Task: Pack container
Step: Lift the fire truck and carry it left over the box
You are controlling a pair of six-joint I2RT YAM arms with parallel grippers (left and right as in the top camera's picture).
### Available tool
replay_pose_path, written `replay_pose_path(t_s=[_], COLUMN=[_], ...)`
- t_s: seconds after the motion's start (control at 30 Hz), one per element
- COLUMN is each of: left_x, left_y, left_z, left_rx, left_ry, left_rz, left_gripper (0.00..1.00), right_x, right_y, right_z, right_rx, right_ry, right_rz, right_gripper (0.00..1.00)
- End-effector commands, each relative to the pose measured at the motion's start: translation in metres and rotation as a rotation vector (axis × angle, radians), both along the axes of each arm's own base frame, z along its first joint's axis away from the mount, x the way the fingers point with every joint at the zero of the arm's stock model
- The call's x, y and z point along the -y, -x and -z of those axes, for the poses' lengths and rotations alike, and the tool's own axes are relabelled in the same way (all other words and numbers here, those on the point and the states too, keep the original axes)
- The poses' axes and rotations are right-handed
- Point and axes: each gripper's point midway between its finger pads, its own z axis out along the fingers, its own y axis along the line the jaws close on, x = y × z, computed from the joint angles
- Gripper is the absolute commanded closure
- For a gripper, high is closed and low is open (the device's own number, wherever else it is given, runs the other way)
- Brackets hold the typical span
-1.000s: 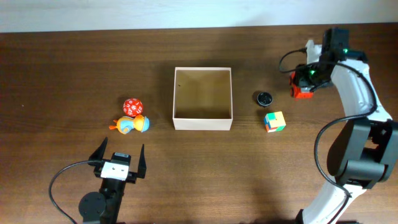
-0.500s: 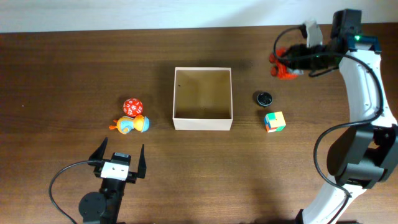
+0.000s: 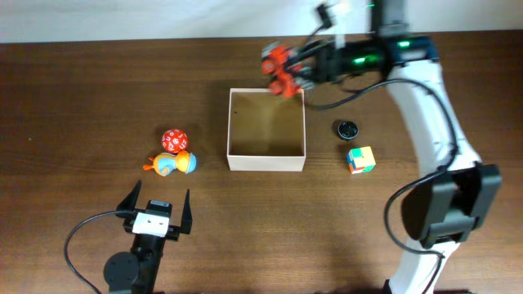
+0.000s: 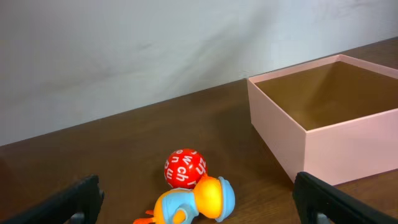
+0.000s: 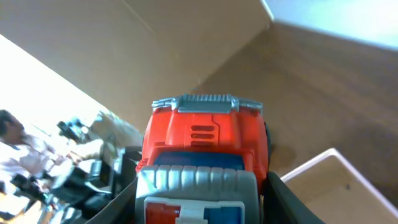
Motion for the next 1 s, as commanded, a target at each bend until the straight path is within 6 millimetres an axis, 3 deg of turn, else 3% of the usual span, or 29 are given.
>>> replay_pose_path(t_s=[0.0, 0.2, 0.27, 0.47, 0.77, 0.97], left_x=[0.0, 0.0, 0.0, 0.0, 0.0, 0.0], left_y=[0.0, 0.0, 0.0, 0.0, 0.0, 0.0], left_z=[0.002, 0.002, 0.002, 0.002, 0.002, 0.002], left_rx=[0.002, 0.002, 0.002, 0.002, 0.002, 0.002], left_ry=[-0.013, -0.013, -0.013, -0.013, -0.013, -0.013], left_rz=[0.001, 0.001, 0.001, 0.001, 0.001, 0.001], left_gripper=[0.01, 0.01, 0.01, 0.01, 0.01, 0.01], right_x=[-0.039, -0.07, -0.077, -0.078, -0.074, -0.075], right_y=[-0.012, -0.025, -0.026, -0.033, -0.041, -0.043], right_z=[0.034, 0.079, 0.085, 0.109, 0.161, 0.178], right_rx=[0.018, 0.063, 0.086, 0.054, -0.078, -0.104], right_ry=[0.267, 0.636, 0.709, 0.838, 0.885, 0.903], right_rz=[0.142, 0.436, 0.523, 0.797, 0.866, 0.872], right_gripper=[0.57, 0.57, 0.57, 0.57, 0.57, 0.57])
